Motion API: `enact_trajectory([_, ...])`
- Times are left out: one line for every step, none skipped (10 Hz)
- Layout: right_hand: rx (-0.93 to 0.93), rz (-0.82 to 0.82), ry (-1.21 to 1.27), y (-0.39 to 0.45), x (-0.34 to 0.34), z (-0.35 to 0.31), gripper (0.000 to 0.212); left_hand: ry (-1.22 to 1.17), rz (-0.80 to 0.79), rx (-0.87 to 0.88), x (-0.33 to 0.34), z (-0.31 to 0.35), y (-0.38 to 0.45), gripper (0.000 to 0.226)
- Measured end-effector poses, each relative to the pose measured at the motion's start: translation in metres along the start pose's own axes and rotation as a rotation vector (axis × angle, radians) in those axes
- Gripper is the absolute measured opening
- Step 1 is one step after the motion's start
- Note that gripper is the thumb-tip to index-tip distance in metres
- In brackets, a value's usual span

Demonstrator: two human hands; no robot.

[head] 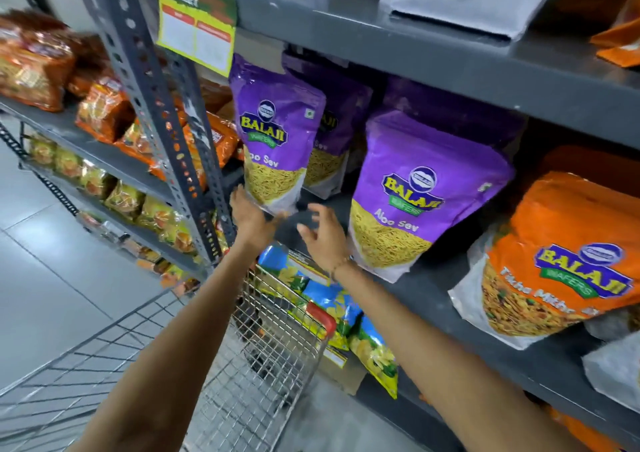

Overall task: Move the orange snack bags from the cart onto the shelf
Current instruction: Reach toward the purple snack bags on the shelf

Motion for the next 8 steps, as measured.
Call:
enact_trajectory([0.173, -0.134, 0.05, 0.05, 0.029, 0.014, 0.08, -0.018, -0.196, -0.015, 0.013, -0.002, 0.027, 0.092])
enact_trajectory([0.212, -0.089, 0.057, 0.073, 0.034, 0.023, 0.069, 0.078, -0.239, 0.074, 0.013, 0.003, 0.041, 0.088])
enact_trajectory([0.213, 0.027, 0.103, 0.077, 0.033, 0.027, 0.058, 0.049, -0.224, 0.081, 0.01, 0.0, 0.047, 0.084])
enact_trajectory([0.23, 0.071, 0.085, 0.069, 0.031, 0.034, 0.047, -0.024, -0.2, 0.088, 0.01, -0.002, 0.039, 0.089])
enact_trajectory([0.235, 0.091, 0.044, 0.057, 0.024, 0.044, 0.037, -0.019, -0.159, 0.145, 0.014, 0.002, 0.026, 0.089])
enact_trajectory([0.251, 0.107, 0.065, 0.048, 0.017, 0.045, 0.04, 0.017, -0.13, 0.145, 0.019, 0.005, 0.013, 0.089])
enact_trajectory([0.279, 0.038, 0.098, 0.049, 0.019, 0.044, 0.041, 0.058, -0.107, 0.146, 0.023, 0.006, 0.008, 0.092])
enact_trajectory([0.281, -0.006, 0.129, 0.045, 0.017, 0.026, 0.043, 0.08, -0.136, 0.126, 0.026, 0.007, 0.006, 0.095])
Point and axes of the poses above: each hand's wrist, its own y-axis towards the middle knuckle, its own x-axis out of the palm, z = x × y, the point moved 8 cm from there along y, towards the middle knuckle, and after that the axes turned 12 degrees about -x, right-handed, at the moved point
